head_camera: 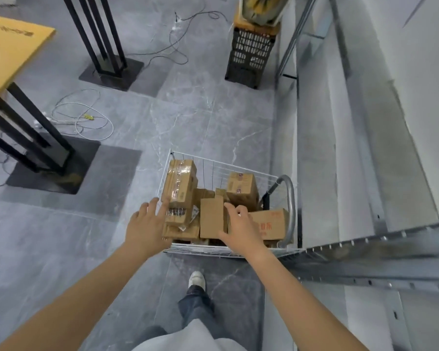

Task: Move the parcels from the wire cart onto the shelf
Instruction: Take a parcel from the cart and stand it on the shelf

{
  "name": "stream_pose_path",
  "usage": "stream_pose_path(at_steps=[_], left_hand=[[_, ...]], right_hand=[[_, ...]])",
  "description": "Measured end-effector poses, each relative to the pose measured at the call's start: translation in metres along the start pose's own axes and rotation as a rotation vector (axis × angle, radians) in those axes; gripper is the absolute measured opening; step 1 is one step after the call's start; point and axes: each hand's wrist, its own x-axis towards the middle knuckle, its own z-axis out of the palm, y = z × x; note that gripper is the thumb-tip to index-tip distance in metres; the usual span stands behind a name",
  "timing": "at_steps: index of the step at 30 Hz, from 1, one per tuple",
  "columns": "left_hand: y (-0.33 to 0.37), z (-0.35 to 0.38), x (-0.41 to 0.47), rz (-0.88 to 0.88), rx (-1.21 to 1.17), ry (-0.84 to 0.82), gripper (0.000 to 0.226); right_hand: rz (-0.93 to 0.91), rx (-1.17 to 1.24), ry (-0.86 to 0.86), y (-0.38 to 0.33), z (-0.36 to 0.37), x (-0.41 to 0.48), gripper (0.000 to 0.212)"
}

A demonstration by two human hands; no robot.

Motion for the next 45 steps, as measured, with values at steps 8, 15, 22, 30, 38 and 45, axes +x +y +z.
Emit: stream_pose_path(at_steps=[8, 15, 22, 30, 38, 45], left_hand=[[-0.002, 0.024, 0.042, -0.016, -0.158, -0.062, 0.109], [-0.012, 0.053, 0.094, -0.019, -0.235, -0.16, 0.097], [-0.03, 0.094, 0.146, -0.066, -0.339, -0.307, 0.092], [-0.045, 0.125, 0.193, -0.167, -0.6, -0.448, 0.084], [-0.041, 0.156, 0.23, -0.268, -0.734, -0.48, 0.087], [-0.047, 0.175, 0.235, -0.308, -0.759, -0.523, 0.078]], right_hand=[[-0.021, 0.212, -0.176, -0.011, 0.019, 0.053, 0.062], [0.057, 0.293, -0.301, -0.018, 0.054, 0.103, 0.068], [0.155, 0.386, -0.324, -0.026, 0.081, 0.162, 0.065], [0.257, 0.416, -0.357, -0.029, 0.109, 0.221, 0.076], [0.204, 0.337, -0.422, -0.027, 0.14, 0.247, 0.071], [-0.02, -0.125, -0.592, -0.033, 0.163, 0.271, 0.081]])
